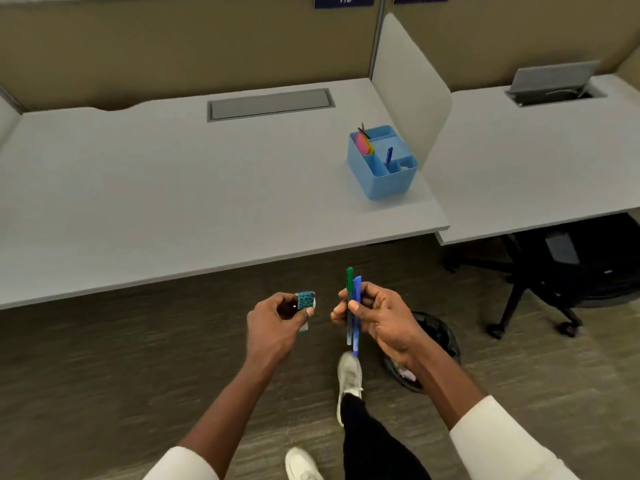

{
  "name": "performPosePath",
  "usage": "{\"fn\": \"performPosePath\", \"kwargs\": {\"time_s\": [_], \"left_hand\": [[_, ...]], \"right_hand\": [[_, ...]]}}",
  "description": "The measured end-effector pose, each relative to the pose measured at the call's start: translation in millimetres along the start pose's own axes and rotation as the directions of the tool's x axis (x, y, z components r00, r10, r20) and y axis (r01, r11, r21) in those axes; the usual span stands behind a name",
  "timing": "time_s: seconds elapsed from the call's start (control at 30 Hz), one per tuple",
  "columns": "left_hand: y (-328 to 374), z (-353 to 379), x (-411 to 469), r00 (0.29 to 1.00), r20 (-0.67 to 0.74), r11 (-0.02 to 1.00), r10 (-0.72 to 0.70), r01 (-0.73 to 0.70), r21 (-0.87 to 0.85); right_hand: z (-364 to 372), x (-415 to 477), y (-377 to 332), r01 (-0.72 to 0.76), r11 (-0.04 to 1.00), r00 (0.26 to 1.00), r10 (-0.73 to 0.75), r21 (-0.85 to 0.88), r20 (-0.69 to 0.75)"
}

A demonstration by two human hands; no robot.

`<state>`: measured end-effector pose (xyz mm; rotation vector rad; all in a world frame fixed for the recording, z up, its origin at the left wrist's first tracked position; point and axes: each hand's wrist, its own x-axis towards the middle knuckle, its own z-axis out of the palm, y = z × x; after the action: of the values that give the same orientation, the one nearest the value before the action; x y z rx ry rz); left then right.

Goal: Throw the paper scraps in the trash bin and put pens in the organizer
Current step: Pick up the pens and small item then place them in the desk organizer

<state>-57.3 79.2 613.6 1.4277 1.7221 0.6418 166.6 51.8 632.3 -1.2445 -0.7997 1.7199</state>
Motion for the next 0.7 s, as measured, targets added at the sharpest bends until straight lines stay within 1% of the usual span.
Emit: {"fn": "performPosePath", "kwargs": {"time_s": [0.07, 0.13, 0.23, 0.3, 0.37, 0.5, 0.6, 0.7], "left_hand": [[9.7, 3.6, 17.9, 1.000, 0.013, 1.000, 0.003, -0.003, 0.006], [21.1, 8.0, 38.7, 1.000, 0.013, 1.000, 0.005, -0.005, 0.007], [41.5, 18.0, 72.8, 1.000, -0.018, 1.000, 0.014, -0.014, 0.015], [57.0, 25.4, 95.3, 1.000, -0.029, 1.000, 0.009, -0.009, 0.001], [71.7, 33.4, 117.9, 1.000, -0.009, 1.000, 0.004, -0.004, -0.014], [100.5, 50.2, 163.6, 1.000, -0.016, 1.000, 0.001, -0.001, -0.016], [116.0, 60.1, 186.3, 1.000, -0.026, 0.999, 0.002, -0.003, -0.031], [126.9, 67.5, 199.5, 0.999, -0.032, 0.998, 0.003, -0.005, -0.056]], "right_hand": [[-9.0, 15.2, -12.1, 0.020, 1.000, 1.000, -0.020, -0.018, -0.002], [-19.8, 33.3, -25.5, 0.029, 0.997, 0.999, -0.031, -0.077, -0.019], [-40.3, 66.8, -46.6, 0.019, 0.983, 0.994, -0.038, -0.184, -0.099], [-55.2, 91.3, -63.4, 0.015, 0.977, 0.984, -0.053, -0.214, -0.172], [-68.7, 113.0, -82.0, 0.007, 0.973, 0.970, -0.062, -0.232, -0.234], [-97.3, 158.1, -113.8, -0.003, 0.921, 0.951, -0.118, -0.389, -0.287], [-112.3, 183.1, -134.5, 0.004, 0.901, 0.913, -0.181, -0.435, -0.366], [-127.0, 203.2, -150.2, 0.059, 0.867, 0.836, -0.314, -0.495, -0.450]]}}
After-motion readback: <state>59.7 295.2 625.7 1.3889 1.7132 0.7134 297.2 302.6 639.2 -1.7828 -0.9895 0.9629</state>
